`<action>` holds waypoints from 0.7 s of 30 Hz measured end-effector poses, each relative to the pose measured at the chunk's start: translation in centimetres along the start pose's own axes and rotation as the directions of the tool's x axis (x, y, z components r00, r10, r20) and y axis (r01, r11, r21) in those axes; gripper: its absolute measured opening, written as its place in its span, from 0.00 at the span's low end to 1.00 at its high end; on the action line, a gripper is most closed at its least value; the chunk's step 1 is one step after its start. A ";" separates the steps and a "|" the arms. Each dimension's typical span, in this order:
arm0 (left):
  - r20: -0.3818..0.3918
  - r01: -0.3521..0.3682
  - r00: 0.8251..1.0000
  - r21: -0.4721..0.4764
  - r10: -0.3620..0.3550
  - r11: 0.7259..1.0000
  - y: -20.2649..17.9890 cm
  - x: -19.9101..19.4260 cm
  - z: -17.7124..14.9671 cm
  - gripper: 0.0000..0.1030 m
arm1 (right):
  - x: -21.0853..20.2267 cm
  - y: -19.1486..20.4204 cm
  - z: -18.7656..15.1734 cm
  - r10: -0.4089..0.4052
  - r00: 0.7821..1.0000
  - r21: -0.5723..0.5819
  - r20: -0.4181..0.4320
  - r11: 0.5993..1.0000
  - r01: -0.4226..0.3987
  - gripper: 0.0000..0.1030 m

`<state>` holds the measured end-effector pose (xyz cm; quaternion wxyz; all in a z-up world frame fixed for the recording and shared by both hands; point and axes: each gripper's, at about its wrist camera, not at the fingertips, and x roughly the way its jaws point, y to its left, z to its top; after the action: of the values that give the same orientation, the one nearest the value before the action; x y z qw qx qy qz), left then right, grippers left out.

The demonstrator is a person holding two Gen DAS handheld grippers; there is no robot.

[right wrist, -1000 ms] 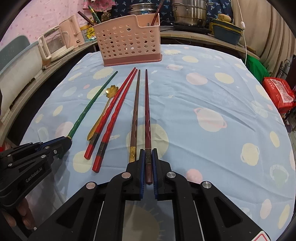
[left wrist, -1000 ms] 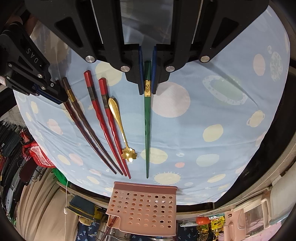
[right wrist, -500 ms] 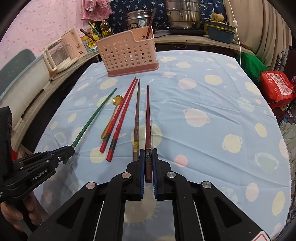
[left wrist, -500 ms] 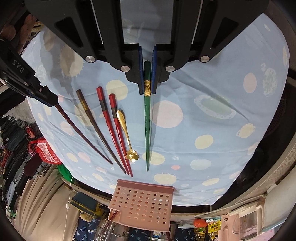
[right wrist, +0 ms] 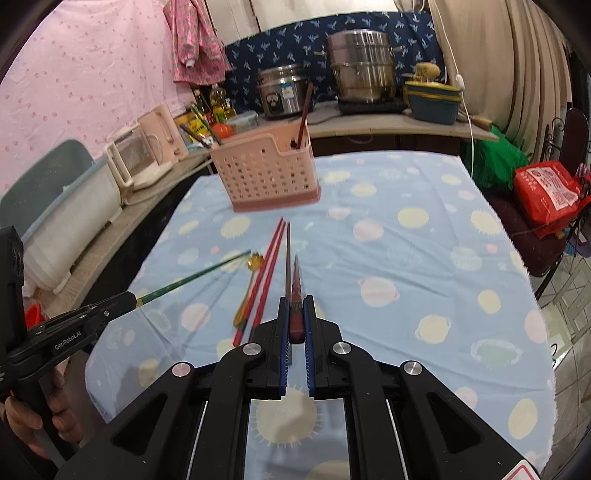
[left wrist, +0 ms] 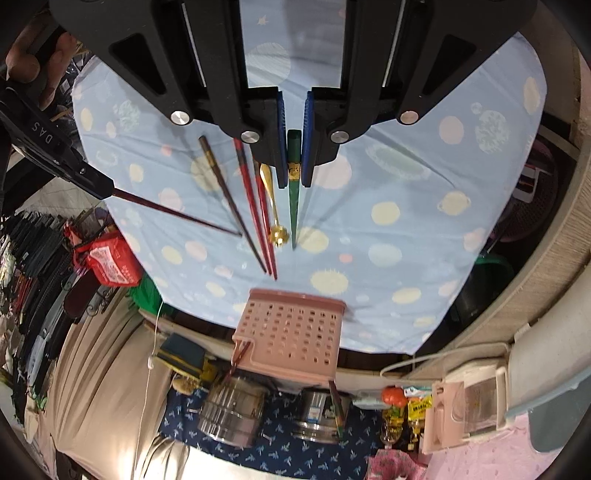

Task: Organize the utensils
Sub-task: 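Lift and carry the dark brown chopstick with the right tool while the left tool carries the green one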

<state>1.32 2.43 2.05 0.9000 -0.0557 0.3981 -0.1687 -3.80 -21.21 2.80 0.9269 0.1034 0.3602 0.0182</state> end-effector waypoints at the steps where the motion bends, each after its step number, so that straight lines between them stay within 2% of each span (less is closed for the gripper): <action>1: 0.015 0.002 1.000 0.000 -0.002 1.000 0.0 -0.6 0.5 0.07 | -0.5 0.0 0.3 0.002 1.000 -0.001 0.014 1.000 -0.002 0.07; 10: 0.136 0.012 0.991 0.030 -0.016 0.999 -1.2 -4.6 4.5 0.07 | -4.1 0.5 4.5 0.009 0.990 -0.020 0.140 1.000 -0.006 0.07; 21: 0.250 0.001 0.968 0.081 -0.021 0.997 -2.4 -6.7 9.5 0.07 | -5.7 1.1 8.6 0.025 0.973 -0.048 0.228 0.999 -0.015 0.07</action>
<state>3.48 2.17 13.73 0.9436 -0.0426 0.2739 -0.1810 -2.21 -22.25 13.04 0.9641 0.0871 0.2497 0.0237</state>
